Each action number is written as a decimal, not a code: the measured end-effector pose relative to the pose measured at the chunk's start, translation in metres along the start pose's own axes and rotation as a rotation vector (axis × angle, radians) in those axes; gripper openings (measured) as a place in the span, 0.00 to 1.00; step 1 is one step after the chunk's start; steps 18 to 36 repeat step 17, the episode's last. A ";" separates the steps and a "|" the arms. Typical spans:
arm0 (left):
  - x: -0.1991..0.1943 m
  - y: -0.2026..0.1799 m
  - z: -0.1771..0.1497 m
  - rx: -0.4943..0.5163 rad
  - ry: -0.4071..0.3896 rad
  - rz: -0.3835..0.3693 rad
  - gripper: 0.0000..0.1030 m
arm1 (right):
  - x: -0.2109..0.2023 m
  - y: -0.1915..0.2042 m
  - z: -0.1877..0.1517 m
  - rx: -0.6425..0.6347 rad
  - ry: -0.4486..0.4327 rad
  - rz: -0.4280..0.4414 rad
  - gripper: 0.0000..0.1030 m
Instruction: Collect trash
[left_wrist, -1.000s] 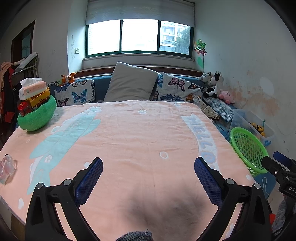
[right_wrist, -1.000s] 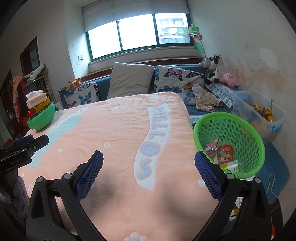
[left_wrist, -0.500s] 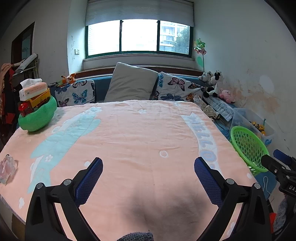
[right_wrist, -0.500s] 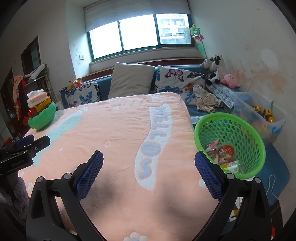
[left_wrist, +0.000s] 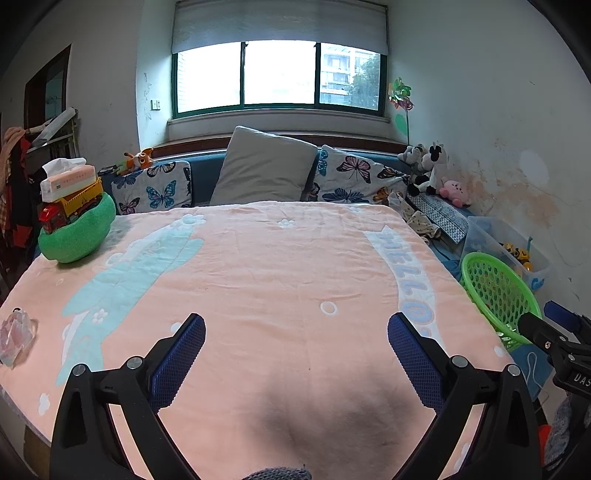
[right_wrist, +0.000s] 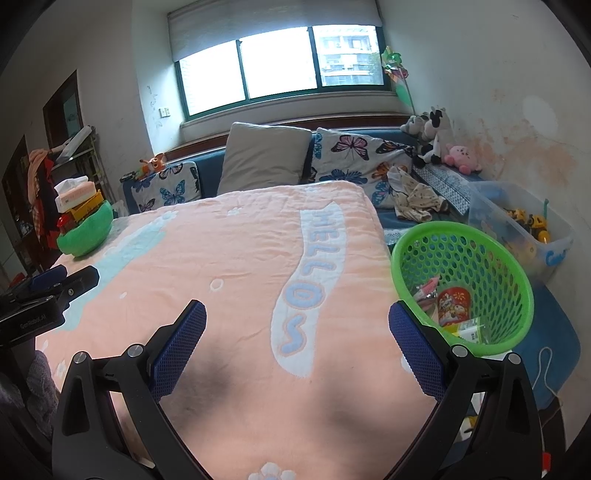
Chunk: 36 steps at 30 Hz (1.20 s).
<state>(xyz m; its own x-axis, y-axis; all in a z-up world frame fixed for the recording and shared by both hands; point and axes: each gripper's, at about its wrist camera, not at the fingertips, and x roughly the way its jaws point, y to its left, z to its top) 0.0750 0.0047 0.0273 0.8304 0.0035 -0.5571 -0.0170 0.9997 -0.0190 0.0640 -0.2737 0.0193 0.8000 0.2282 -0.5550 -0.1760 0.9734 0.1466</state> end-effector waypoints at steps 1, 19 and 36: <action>0.000 0.000 0.000 0.000 0.000 0.000 0.93 | 0.000 0.000 0.000 0.000 0.001 0.002 0.95; 0.000 0.000 0.000 0.004 -0.005 0.011 0.93 | 0.004 0.001 -0.006 0.001 0.007 0.013 0.95; 0.000 0.000 0.000 0.004 -0.005 0.011 0.93 | 0.004 0.001 -0.006 0.001 0.007 0.013 0.95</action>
